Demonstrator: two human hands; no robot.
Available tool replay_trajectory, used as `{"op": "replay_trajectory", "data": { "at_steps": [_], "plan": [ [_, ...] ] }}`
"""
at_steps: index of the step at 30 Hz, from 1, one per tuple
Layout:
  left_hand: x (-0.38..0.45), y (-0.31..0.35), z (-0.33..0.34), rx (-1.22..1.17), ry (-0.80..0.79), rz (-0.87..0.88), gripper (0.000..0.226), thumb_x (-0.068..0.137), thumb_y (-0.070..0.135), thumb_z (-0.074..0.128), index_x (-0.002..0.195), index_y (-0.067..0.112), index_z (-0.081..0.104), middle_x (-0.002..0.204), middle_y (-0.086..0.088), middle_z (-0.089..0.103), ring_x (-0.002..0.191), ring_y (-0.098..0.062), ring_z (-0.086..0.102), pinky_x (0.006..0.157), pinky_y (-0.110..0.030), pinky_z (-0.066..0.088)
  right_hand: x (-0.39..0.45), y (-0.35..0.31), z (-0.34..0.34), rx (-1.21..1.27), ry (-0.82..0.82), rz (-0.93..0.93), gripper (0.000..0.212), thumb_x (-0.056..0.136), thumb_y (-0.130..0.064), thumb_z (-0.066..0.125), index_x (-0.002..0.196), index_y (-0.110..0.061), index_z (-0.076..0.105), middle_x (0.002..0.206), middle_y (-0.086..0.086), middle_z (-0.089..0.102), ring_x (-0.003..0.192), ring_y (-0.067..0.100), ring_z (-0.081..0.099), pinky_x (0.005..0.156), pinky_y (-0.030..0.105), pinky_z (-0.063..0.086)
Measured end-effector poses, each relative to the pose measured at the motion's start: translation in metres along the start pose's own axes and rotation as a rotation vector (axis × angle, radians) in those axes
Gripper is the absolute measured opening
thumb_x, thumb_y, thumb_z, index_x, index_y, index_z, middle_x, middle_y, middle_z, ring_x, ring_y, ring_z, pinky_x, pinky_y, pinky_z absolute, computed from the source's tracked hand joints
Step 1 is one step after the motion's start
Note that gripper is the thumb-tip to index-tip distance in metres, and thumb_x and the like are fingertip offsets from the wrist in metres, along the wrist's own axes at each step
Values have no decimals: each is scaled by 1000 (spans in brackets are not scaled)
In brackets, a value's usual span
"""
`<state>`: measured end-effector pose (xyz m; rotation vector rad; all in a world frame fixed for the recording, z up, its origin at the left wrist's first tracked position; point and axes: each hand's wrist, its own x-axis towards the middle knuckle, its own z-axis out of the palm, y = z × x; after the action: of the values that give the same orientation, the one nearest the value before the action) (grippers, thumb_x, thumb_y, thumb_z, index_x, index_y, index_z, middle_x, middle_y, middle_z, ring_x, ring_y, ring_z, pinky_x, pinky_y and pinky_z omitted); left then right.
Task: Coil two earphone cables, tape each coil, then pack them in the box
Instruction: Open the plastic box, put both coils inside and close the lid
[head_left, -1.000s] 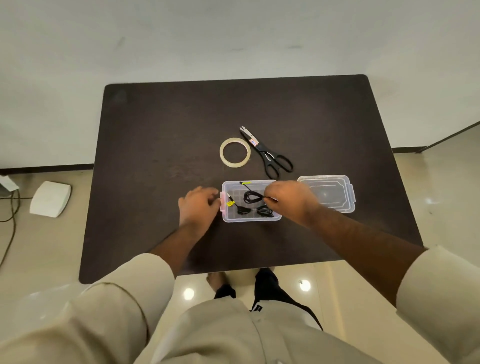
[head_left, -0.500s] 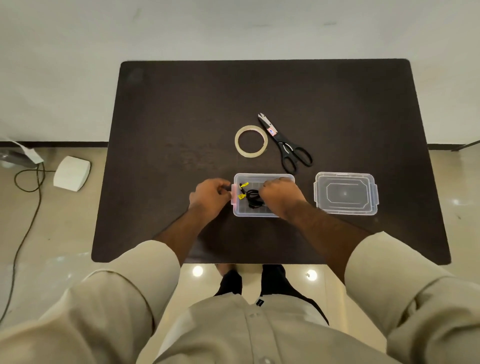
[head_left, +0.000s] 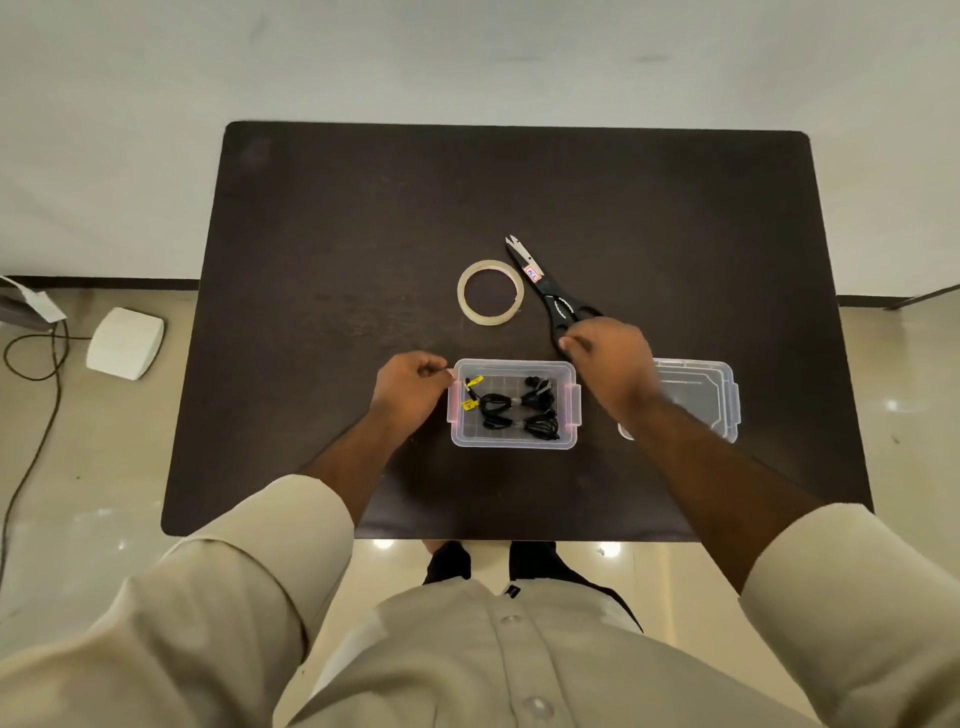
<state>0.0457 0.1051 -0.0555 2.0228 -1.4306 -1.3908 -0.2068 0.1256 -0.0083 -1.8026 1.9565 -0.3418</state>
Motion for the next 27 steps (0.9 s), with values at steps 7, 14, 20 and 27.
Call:
{"op": "replay_trajectory", "data": {
  "at_steps": [7, 14, 20, 27],
  "plan": [
    [-19, 3, 13, 9, 146, 96, 31, 88, 26, 64, 118, 17, 66, 108, 3, 68, 96, -9, 64, 90, -32, 52, -41, 71, 13, 22, -75, 304, 17, 89, -19, 61, 94, -7, 72, 102, 12, 68, 95, 32, 62, 82, 35, 44],
    [-30, 66, 64, 472, 121, 522, 34, 90, 31, 58, 122, 21, 63, 121, -2, 63, 113, -27, 52, 93, -42, 40, -62, 112, 14, -274, -302, 28, 70, 79, -52, 68, 138, -19, 49, 151, 4, 37, 140, 25, 30, 114, 43, 27],
    [-40, 94, 125, 699, -37, 741, 33, 89, 29, 56, 119, 19, 64, 118, -1, 63, 112, -23, 53, 96, -36, 33, -67, 120, 18, -351, -300, -129, 78, 77, -52, 69, 143, -20, 41, 154, 7, 29, 144, 28, 23, 115, 44, 23],
    [-49, 100, 136, 526, 83, 549, 29, 90, 24, 59, 117, 16, 66, 117, -4, 65, 111, -25, 54, 94, -34, 37, -72, 103, -4, -357, -185, -244, 26, 96, -21, 48, 113, -10, 64, 123, 10, 60, 118, 29, 56, 95, 40, 48]
  ]
}}
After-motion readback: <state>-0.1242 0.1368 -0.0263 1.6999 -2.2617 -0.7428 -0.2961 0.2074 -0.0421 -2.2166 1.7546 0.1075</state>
